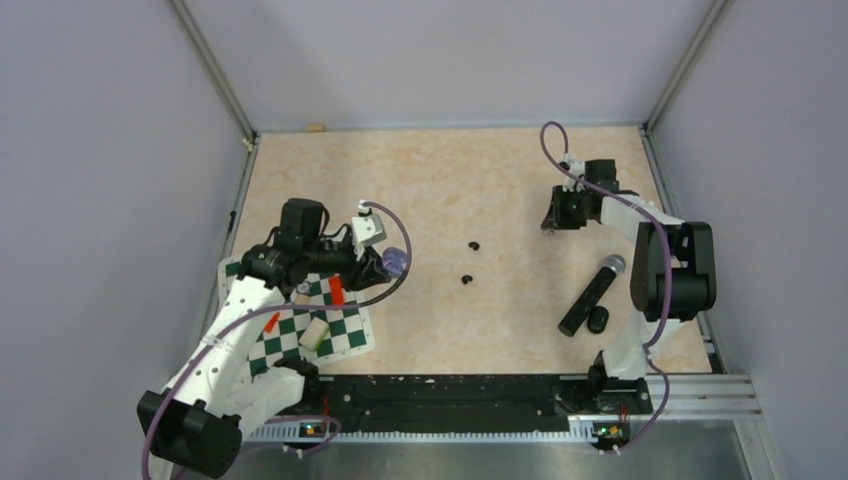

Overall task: Insert the wireless bluetooth earbuds into the charging case
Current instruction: Adjust the right earbud at the center of the board.

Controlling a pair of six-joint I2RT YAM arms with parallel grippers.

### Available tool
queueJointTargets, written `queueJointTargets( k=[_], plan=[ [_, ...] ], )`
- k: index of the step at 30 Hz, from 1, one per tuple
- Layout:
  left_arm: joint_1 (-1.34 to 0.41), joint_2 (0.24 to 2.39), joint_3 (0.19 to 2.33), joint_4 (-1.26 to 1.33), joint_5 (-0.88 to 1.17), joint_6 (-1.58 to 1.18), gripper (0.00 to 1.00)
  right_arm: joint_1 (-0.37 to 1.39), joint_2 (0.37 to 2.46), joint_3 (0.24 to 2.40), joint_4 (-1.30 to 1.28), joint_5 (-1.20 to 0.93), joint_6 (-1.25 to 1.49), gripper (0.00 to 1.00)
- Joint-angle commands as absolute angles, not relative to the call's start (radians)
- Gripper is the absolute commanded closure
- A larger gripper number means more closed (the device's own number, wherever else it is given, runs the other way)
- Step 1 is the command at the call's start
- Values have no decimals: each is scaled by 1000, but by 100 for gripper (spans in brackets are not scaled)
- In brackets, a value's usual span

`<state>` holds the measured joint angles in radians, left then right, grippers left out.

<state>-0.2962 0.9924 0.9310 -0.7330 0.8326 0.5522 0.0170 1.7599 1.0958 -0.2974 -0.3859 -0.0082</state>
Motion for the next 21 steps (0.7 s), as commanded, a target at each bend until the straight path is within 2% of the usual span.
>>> queueJointTargets(
  k=[1,10,21],
  plan=[
    [-305,955,919,-692,816,549,100,19,1781,1101,-250,-377,61,78],
    [-305,925,877,-653,778,539,100,25,1843,1120,-335,-359,28,62],
    [-304,934,877,-651,750,549,100,26,1766,1084,-410,-357,6,58]
  ],
)
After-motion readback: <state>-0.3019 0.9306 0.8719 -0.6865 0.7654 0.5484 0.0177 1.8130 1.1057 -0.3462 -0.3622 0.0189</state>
